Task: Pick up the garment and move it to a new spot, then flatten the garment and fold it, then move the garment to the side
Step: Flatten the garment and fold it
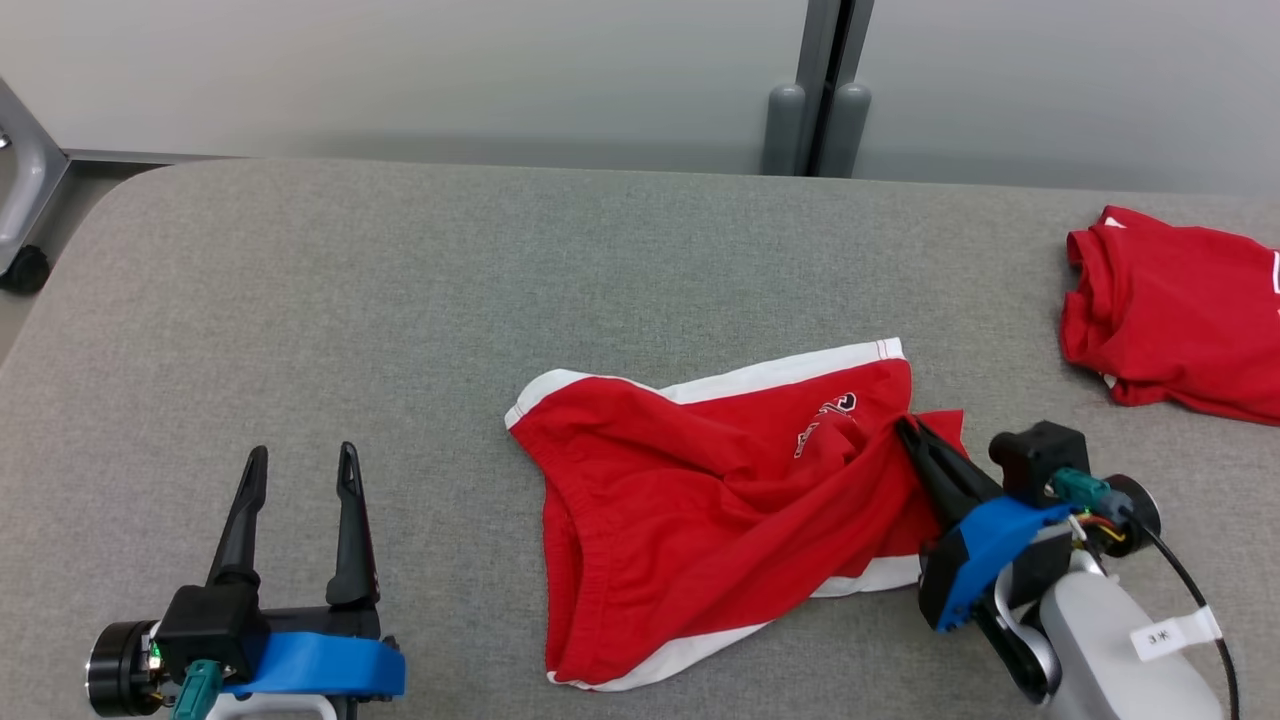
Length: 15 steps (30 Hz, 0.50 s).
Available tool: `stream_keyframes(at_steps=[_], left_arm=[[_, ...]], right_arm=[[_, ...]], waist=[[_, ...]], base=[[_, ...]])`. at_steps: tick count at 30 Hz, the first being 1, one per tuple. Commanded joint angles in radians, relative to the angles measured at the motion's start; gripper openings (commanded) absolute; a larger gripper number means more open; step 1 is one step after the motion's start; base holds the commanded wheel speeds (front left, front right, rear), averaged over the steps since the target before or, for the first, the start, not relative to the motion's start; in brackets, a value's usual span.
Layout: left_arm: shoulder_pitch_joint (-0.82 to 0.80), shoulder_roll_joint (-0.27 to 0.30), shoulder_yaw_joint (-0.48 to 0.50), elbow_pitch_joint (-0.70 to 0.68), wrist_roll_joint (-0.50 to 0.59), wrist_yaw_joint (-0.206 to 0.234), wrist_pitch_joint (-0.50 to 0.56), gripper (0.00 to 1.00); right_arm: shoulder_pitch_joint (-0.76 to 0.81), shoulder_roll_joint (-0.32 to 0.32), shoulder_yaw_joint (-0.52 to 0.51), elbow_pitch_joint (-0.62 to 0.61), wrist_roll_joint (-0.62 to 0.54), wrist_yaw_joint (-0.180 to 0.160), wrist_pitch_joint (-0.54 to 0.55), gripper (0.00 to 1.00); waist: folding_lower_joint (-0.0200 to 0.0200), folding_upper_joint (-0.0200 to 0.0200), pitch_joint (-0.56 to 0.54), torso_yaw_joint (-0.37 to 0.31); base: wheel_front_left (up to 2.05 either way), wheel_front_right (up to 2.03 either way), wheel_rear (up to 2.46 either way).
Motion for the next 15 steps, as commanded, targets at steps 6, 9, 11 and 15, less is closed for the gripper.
stream_keyframes(at_steps=[6, 9, 11, 15], left_arm=[[-0.026, -0.001, -0.010, 0.002, -0.007, 0.006, -0.005, 1.00], [-0.027, -0.001, -0.009, 0.005, -0.007, 0.007, -0.005, 1.00], [-0.024, -0.001, -0.005, 0.005, -0.005, 0.008, -0.005, 1.00], [-0.010, -0.001, -0.001, 0.007, 0.000, 0.009, -0.005, 1.00]], right_arm=[[-0.153, 0.042, 0.030, 0.251, 0.027, 0.000, -0.105, 0.24], [-0.181, 0.058, 0.043, 0.318, 0.040, 0.000, -0.144, 1.00], [-0.189, 0.055, 0.040, 0.336, 0.048, 0.000, -0.164, 1.00], [-0.151, 0.047, -0.001, 0.294, 0.073, 0.001, -0.180, 1.00]], waist=[[-0.0001, -0.0001, 0.015, 0.006], [-0.0001, -0.0001, 0.016, 0.001], [-0.0001, -0.0001, 0.013, -0.006], [-0.0001, -0.0001, -0.002, -0.019]], base=[[0.00, 0.00, 0.00], [0.00, 0.00, 0.00], [0.00, 0.00, 0.00], [0.00, 0.00, 0.00]])
